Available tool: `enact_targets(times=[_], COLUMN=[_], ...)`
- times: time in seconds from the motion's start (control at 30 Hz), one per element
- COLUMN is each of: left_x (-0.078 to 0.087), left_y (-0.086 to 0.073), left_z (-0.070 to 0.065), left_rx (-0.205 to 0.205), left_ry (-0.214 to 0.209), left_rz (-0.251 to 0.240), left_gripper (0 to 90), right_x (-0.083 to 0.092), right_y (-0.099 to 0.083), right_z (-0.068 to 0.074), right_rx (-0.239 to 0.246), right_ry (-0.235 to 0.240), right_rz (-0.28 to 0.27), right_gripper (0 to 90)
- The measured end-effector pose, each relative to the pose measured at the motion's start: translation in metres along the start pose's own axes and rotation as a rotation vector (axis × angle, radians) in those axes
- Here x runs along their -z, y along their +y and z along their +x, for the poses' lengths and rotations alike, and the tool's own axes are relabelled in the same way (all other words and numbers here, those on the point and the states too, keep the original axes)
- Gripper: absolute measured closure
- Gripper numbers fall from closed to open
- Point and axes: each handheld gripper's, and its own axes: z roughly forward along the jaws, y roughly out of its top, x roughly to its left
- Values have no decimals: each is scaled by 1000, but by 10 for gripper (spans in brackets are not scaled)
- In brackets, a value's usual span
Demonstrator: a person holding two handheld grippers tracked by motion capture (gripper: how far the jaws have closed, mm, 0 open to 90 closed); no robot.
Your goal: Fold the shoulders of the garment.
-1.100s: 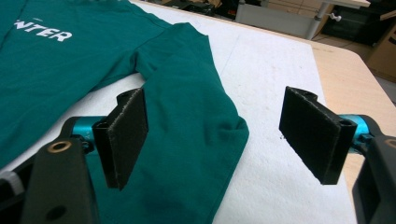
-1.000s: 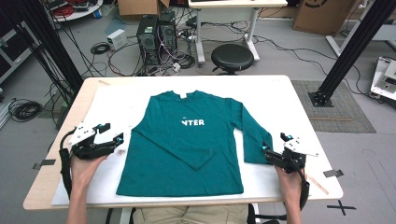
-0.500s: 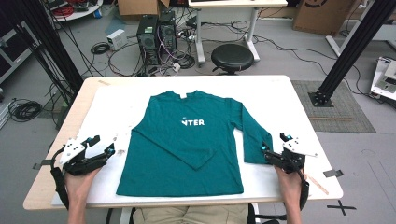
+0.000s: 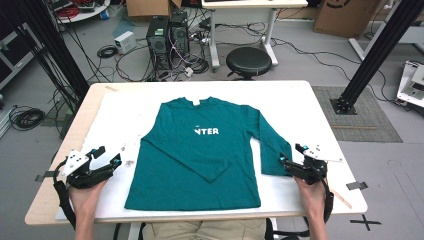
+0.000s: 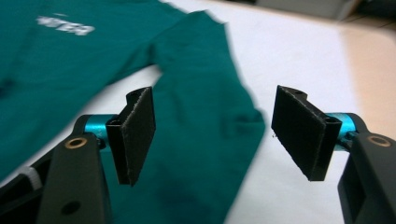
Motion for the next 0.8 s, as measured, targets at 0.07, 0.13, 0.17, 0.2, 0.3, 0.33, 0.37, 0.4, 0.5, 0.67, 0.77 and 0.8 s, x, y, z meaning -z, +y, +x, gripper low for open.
enact_targets(times=[0.07, 0.13, 0.17, 0.2, 0.3, 0.33, 0.37, 0.4, 0.5, 0.67, 0.77, 0.8], left_x=[0, 0, 0, -1, 0, 0, 0, 0, 0, 0, 0, -1], left_y=[0, 0, 0, 0, 0, 0, 0, 0, 0, 0, 0, 0], left_z=[1, 1, 1, 0, 0, 0, -1, -1, -1, -1, -2, -2], left_rx=[2, 5, 6, 2, -12, -12, -12, -12, -17, -18, -27, -29], left_ry=[-6, -7, -9, -6, -6, -5, -3, -3, -2, 1, 1, 4], left_rz=[5, 8, 8, 5, 6, 3, 3, 4, 10, 6, 9, 7], left_gripper=[319, 319, 319, 319, 319, 319, 319, 319, 320, 320, 320, 319], right_x=[4, 9, 12, 14, 18, 18, 19, 18, 14, 5, 1, 0], right_y=[2, 5, 6, 8, 11, 11, 11, 10, 6, 2, 1, 1], right_z=[2, 4, 6, 7, 14, 14, 15, 16, 15, 16, 16, 16], right_rx=[3, 34, 42, 60, 138, 138, 148, 171, 205, 238, 228, 236], right_ry=[41, 84, 107, 129, 214, 214, 232, 242, 271, 301, 316, 320], right_rz=[17, 21, 32, 41, 99, 99, 124, 138, 183, 257, 275, 279], right_gripper=[313, 331, 337, 348, 402, 402, 432, 455, 498, 512, 540, 557])
